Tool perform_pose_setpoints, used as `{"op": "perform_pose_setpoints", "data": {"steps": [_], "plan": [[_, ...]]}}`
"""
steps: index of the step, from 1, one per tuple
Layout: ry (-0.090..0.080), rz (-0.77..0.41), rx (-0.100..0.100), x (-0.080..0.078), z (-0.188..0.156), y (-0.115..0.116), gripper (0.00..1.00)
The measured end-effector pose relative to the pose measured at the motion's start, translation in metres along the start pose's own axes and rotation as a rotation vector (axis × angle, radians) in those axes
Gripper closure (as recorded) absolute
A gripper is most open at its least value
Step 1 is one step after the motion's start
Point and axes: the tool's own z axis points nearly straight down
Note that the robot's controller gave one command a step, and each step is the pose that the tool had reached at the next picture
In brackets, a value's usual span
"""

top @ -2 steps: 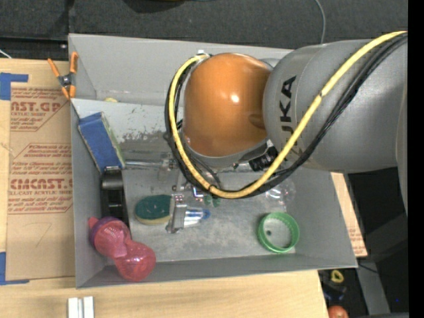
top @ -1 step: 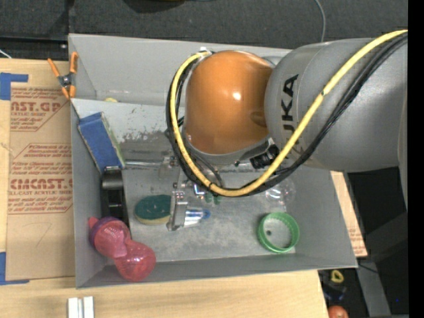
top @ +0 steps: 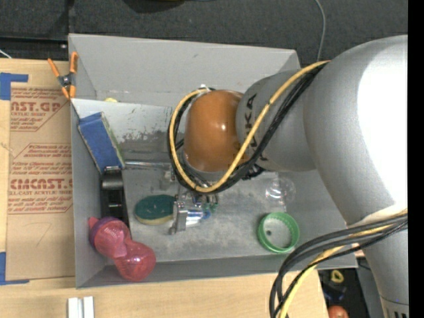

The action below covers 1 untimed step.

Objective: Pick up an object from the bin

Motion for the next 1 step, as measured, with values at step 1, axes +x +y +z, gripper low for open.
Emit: {"op": "perform_pose_setpoints", "data": {"steps": [1], "plan": [[-0.005, 0.036, -0.003, 0.0024, -0.0783, -0.0029, 0.0]]}}
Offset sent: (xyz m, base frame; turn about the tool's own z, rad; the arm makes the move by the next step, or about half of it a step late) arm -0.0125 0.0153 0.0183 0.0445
